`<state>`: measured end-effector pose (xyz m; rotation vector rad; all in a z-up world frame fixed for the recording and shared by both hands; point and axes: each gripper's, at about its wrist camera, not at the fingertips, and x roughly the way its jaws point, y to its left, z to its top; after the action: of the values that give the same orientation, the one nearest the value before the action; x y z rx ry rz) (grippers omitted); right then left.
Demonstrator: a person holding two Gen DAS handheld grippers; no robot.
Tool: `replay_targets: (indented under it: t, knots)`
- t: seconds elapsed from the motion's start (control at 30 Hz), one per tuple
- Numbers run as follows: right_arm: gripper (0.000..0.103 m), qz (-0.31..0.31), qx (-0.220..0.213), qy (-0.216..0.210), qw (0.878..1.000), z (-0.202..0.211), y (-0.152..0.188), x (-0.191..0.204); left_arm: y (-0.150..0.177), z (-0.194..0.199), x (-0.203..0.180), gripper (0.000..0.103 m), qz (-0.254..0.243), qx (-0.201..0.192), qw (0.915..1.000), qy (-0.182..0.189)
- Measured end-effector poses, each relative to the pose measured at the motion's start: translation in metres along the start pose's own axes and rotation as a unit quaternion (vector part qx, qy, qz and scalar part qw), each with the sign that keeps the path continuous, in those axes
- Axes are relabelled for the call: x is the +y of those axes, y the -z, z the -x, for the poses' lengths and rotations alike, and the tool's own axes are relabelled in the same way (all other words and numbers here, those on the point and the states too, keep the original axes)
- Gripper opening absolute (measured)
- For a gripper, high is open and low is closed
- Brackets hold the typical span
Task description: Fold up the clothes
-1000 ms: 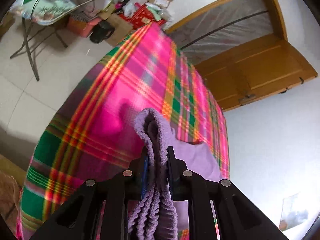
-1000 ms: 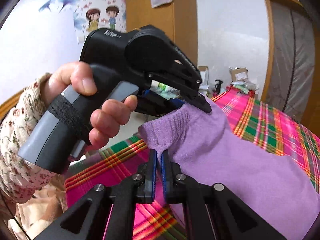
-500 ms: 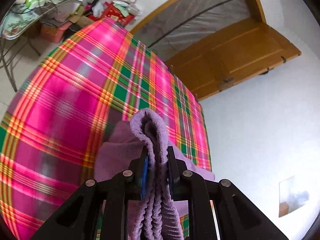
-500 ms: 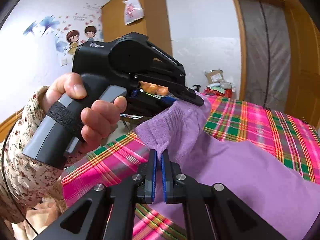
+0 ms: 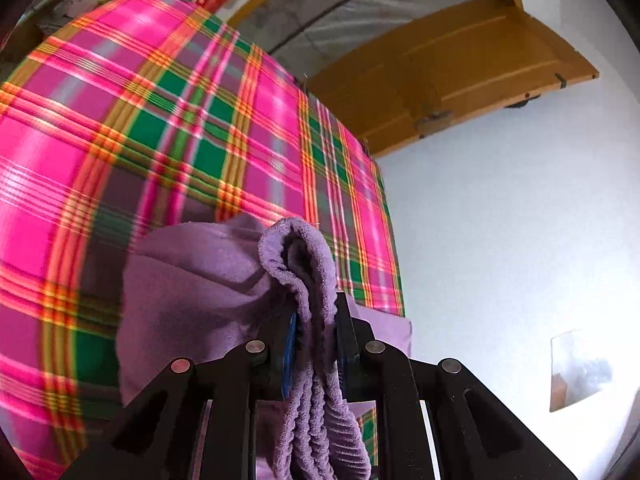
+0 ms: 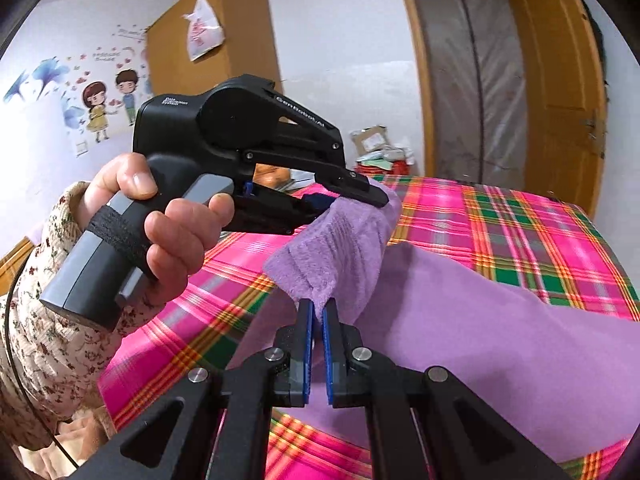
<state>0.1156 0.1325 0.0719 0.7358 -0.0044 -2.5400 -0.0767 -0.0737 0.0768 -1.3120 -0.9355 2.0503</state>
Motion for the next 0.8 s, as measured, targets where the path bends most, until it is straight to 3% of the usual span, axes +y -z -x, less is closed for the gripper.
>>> replay_targets:
  t: [0.3, 0.53, 0.8]
  knots:
    - [0.005, -0.02, 0.028, 0.031, 0.999, -0.002, 0.013, -0.025, 0.004, -0.053, -0.012, 0.017, -0.002, 0.047, 0.9989, 0.007]
    - [0.005, -0.044, 0.053, 0.039, 0.997, -0.01, 0.025, -0.039, 0.002, -0.089, 0.0, 0.017, 0.018, 0.076, 0.9969, -0.002]
    - [0.006, -0.075, 0.064, 0.037, 0.994, -0.011, 0.031, -0.049, 0.004, -0.088, 0.009, 0.023, 0.037, 0.077, 0.9961, 0.019]
